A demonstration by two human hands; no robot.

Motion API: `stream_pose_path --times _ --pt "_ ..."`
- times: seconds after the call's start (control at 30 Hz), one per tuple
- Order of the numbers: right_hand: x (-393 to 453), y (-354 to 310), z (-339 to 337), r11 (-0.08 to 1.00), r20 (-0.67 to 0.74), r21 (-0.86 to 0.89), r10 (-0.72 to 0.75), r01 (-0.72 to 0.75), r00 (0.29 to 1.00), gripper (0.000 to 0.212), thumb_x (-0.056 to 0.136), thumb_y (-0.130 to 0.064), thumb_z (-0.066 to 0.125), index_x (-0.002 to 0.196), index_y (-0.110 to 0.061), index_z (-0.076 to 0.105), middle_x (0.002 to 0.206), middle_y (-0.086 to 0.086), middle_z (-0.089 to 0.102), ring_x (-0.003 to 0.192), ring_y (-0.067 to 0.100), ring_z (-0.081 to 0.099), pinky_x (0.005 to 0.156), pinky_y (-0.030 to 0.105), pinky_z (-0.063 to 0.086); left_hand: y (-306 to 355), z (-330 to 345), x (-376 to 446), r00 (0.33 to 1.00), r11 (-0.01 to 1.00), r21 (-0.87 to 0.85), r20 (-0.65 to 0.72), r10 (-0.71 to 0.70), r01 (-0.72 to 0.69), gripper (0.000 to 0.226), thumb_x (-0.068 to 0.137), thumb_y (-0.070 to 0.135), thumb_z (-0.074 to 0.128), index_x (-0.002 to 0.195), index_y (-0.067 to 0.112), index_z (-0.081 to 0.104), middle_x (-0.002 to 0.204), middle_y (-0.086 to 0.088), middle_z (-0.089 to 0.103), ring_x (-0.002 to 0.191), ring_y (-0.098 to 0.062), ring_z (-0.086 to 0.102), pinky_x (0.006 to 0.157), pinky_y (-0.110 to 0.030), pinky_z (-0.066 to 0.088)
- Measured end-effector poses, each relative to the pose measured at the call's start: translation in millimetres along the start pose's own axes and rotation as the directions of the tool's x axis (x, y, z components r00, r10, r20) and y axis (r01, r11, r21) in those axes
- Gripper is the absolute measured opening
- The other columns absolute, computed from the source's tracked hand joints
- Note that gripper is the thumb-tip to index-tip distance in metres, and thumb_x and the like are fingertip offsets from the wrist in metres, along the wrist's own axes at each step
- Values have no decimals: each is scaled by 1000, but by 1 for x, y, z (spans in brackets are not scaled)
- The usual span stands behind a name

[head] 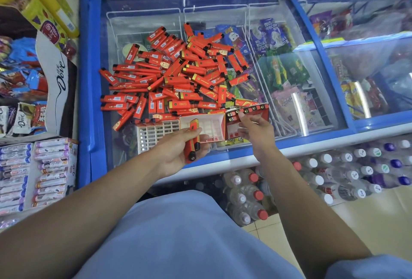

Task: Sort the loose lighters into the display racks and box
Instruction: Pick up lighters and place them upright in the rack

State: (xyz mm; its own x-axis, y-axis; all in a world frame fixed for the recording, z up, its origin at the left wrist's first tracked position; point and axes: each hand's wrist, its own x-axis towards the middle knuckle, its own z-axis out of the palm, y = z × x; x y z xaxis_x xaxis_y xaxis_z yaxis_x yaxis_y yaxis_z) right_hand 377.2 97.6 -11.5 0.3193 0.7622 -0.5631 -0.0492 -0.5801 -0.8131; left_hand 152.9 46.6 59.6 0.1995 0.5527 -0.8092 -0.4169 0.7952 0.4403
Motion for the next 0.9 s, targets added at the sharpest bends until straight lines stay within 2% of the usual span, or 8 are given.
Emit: stream_pose_path --times 0.13,0.23,0.33,0.4,0.47,0.6,0.77,0.9 --pt "2 -3 6 997 -61 -83 0 -5 998 40 80 -44 85 78 -16 56 69 1 66 59 18 63 69 34 60 -2 2 0 999 997 77 15 32 -33 25 96 17 69 119 8 65 101 -7 78 77 -18 75 53 -24 58" --pt "-11 -7 10 978 -150 -172 -147 121 978 48 82 -51 81 73 -17 48 65 -3 52 62 17 51 70 33 50 -1 2 0 999 996 79 29 46 -48 27 98 17 67 122 9 64 109 -9 78 88 -21 77 56 -26 60" --pt "-40 -17 12 923 46 -277 -265 267 963 37 89 -44 75 81 -11 59 68 -3 56 63 11 50 68 29 46 -2 1 2 998 997 55 41 44 -46 21 102 14 60 122 9 63 112 -12 77 99 -29 76 72 -37 65" --pt "-62 -24 18 890 313 -333 -209 313 926 28 89 -40 75 86 -13 66 70 -2 60 61 9 51 64 27 45 -2 1 4 999 997 64 25 47 -49 20 103 12 59 121 6 63 110 -13 77 101 -31 76 81 -45 64" --pt "-75 -24 25 863 460 -384 -129 328 878 31 85 -44 79 86 -16 68 66 -2 59 56 8 49 55 21 40 -4 2 8 998 993 99 -8 66 -65 18 101 15 62 115 4 64 100 -11 78 96 -28 76 84 -49 63" --pt "-78 -13 35 836 466 -444 -92 322 880 30 81 -45 83 81 -19 69 66 -4 64 55 5 52 58 25 42 -7 5 12 995 988 127 -34 96 -91 18 100 21 65 104 4 63 74 -5 73 78 -22 70 91 -54 60" --pt "-83 -12 34 848 496 -454 -13 272 868 24 87 -39 79 82 -17 73 68 -12 69 56 -1 57 52 16 40 -8 5 14 997 988 135 9 74 -75 33 100 23 66 125 2 61 105 -10 76 90 -25 69 91 -51 60" --pt "-78 -12 26 911 402 -387 26 145 915 16 92 -26 74 89 -16 61 88 5 76 76 23 75 51 29 51 -9 7 15 998 997 57 24 53 -55 25 102 18 61 124 6 61 111 -11 74 96 -30 74 84 -51 62"
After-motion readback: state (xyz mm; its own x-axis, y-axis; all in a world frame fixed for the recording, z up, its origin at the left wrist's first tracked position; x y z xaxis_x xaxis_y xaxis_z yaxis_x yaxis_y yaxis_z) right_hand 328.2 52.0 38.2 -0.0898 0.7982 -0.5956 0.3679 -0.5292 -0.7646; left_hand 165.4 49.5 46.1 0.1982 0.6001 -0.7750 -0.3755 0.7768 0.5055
